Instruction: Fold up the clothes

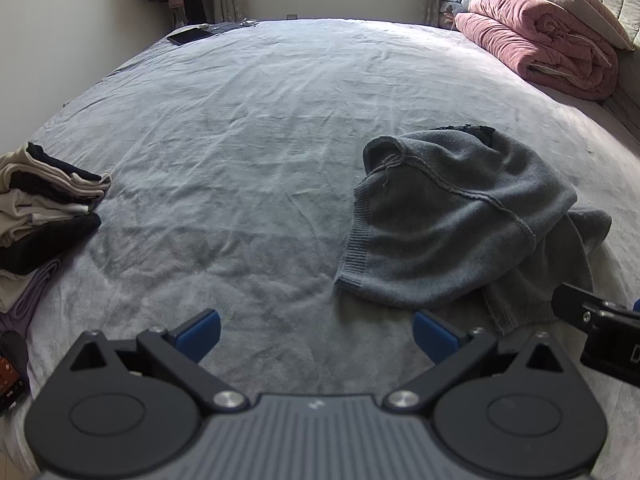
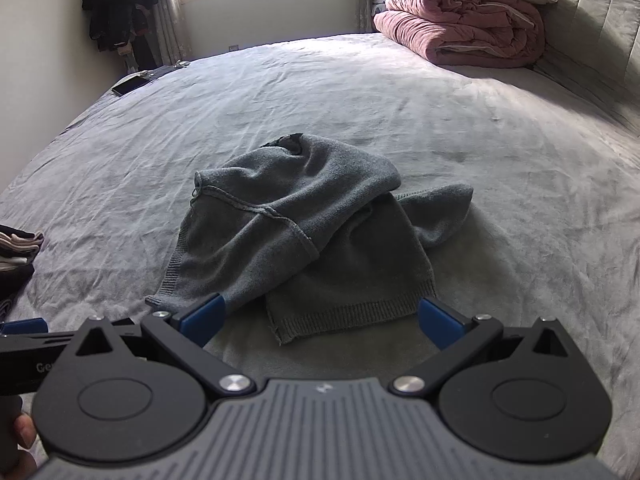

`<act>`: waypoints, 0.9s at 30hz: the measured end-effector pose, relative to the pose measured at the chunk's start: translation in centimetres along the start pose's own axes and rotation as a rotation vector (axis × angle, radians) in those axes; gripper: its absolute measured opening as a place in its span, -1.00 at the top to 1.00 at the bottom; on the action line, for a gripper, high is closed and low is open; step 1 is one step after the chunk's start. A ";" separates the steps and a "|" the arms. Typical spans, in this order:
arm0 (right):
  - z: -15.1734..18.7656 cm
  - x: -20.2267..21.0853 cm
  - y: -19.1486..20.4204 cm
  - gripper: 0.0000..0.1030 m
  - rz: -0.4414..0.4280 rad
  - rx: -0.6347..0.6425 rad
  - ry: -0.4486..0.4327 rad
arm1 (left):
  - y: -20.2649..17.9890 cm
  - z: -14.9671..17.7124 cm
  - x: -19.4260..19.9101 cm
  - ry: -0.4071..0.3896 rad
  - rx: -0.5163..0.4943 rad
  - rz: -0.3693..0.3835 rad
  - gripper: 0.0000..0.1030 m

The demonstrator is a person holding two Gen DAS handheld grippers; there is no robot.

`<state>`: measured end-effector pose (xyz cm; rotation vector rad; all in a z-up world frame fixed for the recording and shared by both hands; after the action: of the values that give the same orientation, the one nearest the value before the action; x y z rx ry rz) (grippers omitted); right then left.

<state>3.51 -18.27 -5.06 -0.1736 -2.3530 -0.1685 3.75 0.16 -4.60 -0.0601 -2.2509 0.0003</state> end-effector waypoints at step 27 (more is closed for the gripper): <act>0.5 -0.2 0.2 -1.00 0.008 0.015 0.006 | -0.4 0.2 0.4 -0.015 -0.015 -0.007 -0.99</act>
<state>3.32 -18.05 -5.51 -0.1745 -2.3467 -0.1469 3.35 -0.24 -4.42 -0.0600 -2.2665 -0.0202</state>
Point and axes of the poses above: each gripper's, at about its wrist camera, not at the fingertips, and x roughly against the way its jaws point, y to its left, z to its underside, the point moved 6 cm from there along -x, roughly the way its jaws point, and after that the axes turned 4 degrees about z, right-handed, at the moved point
